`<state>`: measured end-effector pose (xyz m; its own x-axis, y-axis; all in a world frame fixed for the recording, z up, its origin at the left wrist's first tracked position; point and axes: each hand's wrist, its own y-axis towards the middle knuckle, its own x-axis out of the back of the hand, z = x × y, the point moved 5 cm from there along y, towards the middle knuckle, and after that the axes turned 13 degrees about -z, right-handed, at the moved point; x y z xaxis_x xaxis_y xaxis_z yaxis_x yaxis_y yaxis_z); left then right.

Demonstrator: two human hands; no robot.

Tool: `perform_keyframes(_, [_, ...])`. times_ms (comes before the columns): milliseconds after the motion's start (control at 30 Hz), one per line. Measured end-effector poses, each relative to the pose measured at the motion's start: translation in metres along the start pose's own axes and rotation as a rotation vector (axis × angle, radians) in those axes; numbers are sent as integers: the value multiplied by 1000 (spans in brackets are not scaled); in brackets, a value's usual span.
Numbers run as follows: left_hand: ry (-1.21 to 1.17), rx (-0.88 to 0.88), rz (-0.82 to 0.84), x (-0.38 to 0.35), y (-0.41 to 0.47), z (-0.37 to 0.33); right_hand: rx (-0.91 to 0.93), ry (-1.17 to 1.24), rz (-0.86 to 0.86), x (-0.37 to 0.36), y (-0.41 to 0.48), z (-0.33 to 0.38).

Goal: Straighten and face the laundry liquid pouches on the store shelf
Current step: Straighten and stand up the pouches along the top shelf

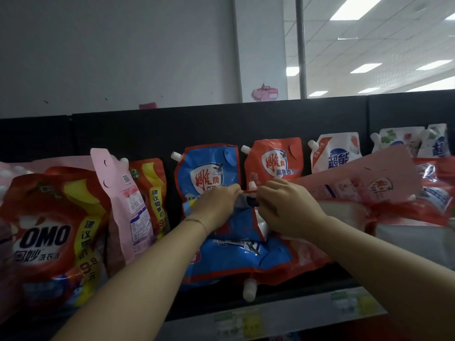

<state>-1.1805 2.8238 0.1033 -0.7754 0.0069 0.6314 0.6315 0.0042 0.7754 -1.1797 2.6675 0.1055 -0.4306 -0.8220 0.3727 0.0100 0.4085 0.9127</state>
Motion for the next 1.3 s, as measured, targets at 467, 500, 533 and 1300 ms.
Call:
perform_keyframes(467, [-367, 457, -553, 57, -39, 73, 16, -48, 254, -60, 20, 32])
perform_keyframes(500, [-365, 480, -594, 62, -44, 77, -20, -66, 298, -67, 24, 35])
perform_keyframes(533, [-359, 489, -616, 65, -47, 80, -58, -63, 340, -73, 27, 37])
perform_keyframes(1300, [-354, 672, -705, 64, -64, 94, -173, -69, 956, -156, 38, 77])
